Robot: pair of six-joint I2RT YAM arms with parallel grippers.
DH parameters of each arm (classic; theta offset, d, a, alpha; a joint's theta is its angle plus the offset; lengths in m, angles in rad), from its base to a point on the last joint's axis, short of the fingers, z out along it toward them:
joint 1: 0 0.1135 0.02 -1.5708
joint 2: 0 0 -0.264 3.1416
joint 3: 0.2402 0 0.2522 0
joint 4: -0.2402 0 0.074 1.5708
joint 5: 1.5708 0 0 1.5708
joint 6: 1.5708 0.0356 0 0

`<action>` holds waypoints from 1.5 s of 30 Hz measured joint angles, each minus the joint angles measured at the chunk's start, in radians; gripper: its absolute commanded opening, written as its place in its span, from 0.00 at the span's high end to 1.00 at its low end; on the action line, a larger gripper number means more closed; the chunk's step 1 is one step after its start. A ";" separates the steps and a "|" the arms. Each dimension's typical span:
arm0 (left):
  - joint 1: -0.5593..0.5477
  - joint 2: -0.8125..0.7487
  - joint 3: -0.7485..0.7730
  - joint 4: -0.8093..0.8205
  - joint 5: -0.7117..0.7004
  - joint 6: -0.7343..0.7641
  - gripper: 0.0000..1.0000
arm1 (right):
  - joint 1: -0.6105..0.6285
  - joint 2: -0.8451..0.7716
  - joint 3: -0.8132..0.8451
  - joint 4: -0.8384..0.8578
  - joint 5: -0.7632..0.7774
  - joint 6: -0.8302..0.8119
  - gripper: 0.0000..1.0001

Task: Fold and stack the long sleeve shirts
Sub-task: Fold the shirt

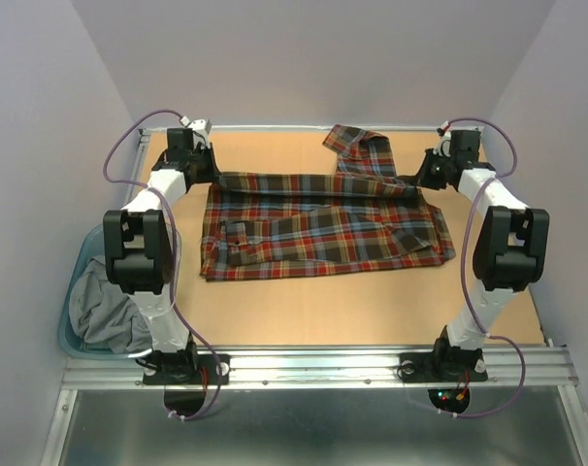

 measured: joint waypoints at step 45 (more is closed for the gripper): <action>-0.133 -0.330 -0.251 -0.018 -0.166 -0.219 0.24 | 0.042 -0.254 -0.298 0.180 0.023 0.196 0.38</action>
